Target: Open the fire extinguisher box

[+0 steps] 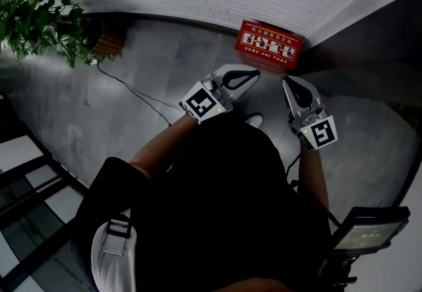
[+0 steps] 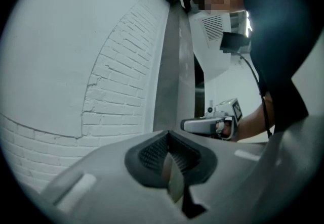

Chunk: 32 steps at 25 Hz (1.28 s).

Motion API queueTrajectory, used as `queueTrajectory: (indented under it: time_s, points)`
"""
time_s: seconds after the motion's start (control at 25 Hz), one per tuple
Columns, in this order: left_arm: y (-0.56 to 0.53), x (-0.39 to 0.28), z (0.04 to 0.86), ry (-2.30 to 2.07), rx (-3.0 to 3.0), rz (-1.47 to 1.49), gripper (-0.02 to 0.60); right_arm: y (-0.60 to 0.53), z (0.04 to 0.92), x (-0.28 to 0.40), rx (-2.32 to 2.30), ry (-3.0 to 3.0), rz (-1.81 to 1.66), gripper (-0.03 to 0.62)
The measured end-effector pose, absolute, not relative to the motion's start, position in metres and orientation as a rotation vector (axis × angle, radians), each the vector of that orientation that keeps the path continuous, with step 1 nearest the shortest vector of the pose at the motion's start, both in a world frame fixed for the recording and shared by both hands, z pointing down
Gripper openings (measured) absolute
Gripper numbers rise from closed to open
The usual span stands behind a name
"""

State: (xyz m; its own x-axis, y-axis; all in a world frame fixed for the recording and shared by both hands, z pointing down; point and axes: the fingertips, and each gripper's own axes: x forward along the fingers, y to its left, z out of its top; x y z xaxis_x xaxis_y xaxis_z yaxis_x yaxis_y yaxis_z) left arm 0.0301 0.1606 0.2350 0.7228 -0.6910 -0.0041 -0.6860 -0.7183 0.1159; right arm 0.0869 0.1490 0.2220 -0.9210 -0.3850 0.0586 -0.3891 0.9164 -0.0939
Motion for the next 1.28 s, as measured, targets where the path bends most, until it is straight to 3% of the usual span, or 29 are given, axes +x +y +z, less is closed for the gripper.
queueTrajectory:
  time_s: [0.36,0.6,0.76,0.92,1.08,1.28]
  points:
    - [0.089,-0.001,0.273,-1.046,2.798,-0.026,0.003,0.068,0.269,0.051,0.743,-2.968,0.284,0.011]
    - [0.034,-0.012,0.349,-0.932,2.806,0.057,0.003,-0.004,0.359,0.043,0.98,-2.89,0.393,0.012]
    - [0.011,-0.015,0.386,-0.861,2.799,0.107,0.004,-0.031,0.413,0.049,1.15,-2.78,0.573,0.057]
    - [-0.003,-0.01,0.436,-0.837,2.775,0.156,0.005,-0.043,0.49,0.06,1.23,-2.684,0.748,0.061]
    - [-0.012,0.004,0.478,-0.802,2.751,0.178,0.005,-0.044,0.576,0.08,1.358,-2.538,0.98,0.134]
    - [-0.016,0.026,0.51,-0.742,2.71,0.212,0.005,-0.037,0.674,0.121,1.638,-2.324,1.303,0.176]
